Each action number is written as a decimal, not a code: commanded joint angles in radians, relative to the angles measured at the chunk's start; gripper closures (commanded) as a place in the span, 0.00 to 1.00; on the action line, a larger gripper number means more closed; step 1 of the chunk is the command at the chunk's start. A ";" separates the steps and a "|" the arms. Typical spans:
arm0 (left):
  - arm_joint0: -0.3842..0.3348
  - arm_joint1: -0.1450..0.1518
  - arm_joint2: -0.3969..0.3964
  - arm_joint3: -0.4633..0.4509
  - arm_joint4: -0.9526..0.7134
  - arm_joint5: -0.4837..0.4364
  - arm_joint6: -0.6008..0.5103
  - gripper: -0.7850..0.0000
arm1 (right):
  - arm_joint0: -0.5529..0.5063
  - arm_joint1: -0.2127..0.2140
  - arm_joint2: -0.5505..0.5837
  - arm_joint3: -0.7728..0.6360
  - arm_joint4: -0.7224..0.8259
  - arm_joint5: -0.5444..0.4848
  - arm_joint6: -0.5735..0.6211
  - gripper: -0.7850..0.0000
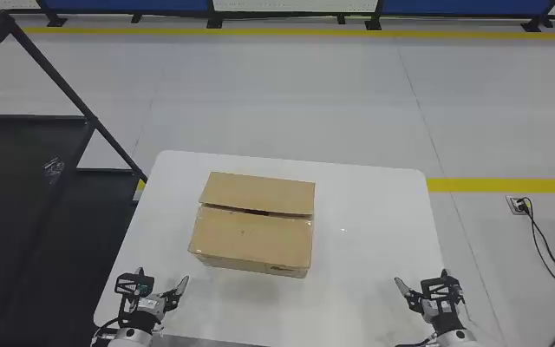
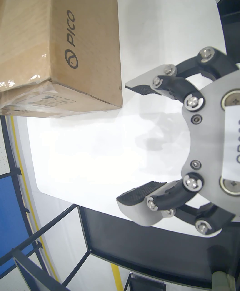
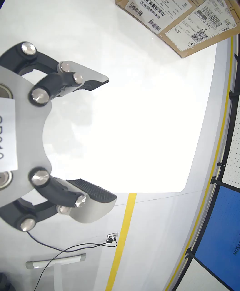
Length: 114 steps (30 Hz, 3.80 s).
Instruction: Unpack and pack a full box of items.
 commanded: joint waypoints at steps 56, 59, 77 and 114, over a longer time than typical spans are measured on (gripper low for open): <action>-0.321 -0.002 -0.129 0.112 -0.518 -0.243 -0.118 0.00 | 0.527 -0.065 -0.307 0.092 0.898 -0.268 0.427 0.00; -0.317 -0.002 -0.133 0.109 -0.559 -0.273 -0.128 0.00 | 0.577 -0.068 -0.320 0.152 0.981 -0.318 0.482 0.00; -0.255 -0.001 -0.182 0.074 -0.747 -0.314 -0.169 0.00 | 0.744 -0.089 -0.411 0.330 1.161 -0.375 0.579 0.00; -0.154 0.035 -0.230 -0.021 -0.456 -0.627 -0.336 0.00 | 0.644 0.030 -0.490 0.113 1.072 -0.747 1.018 0.00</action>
